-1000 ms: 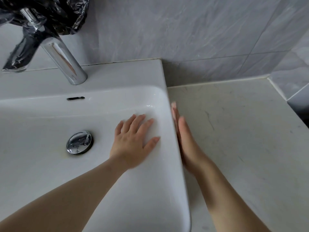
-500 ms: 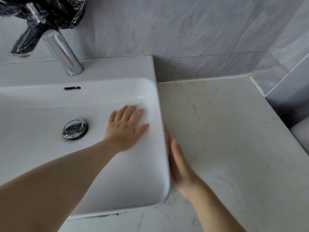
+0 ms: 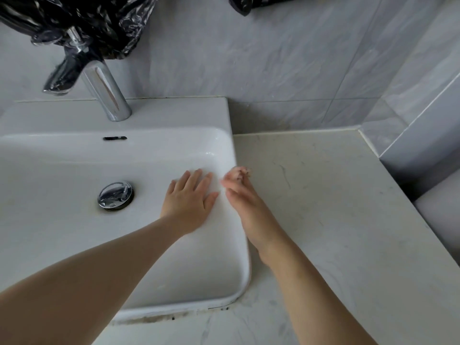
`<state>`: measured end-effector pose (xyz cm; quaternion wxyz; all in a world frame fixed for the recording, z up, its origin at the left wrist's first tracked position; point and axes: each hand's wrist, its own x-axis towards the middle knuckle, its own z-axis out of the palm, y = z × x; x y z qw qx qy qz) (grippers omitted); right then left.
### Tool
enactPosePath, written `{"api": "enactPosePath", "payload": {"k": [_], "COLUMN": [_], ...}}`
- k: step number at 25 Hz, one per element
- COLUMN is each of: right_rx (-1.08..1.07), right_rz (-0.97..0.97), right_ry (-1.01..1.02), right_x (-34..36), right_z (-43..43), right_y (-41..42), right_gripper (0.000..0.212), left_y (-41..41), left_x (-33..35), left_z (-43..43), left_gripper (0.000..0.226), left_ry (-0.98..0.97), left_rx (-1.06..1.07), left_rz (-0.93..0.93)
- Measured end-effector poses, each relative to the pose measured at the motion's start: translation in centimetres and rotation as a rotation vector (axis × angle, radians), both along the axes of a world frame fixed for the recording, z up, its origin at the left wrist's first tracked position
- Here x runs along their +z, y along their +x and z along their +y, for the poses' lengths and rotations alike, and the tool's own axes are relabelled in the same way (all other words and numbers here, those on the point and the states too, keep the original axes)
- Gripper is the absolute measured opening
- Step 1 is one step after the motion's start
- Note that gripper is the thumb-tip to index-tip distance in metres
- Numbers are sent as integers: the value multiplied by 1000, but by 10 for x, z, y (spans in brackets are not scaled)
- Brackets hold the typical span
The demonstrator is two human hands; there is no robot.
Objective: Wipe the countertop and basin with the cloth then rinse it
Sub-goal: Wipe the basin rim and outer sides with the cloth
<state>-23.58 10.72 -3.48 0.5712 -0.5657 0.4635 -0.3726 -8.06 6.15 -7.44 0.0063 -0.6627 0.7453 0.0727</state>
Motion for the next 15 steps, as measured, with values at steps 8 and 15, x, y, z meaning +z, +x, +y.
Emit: {"api": "enactPosePath", "payload": {"k": [8,15], "right_rx": [-174,-313], "right_rz": [458,338], "right_ry": [-167,-459], "right_x": [14,55], "right_z": [-96,-100], "right_y": [27,66], "right_gripper": [20,46], "left_y": [13,41], "left_x": [0,52], "left_z": [-2,-4], "left_gripper": [56,28], "left_ry": [77,94], "left_rx": [-68,246], "left_rz": [94,800]}}
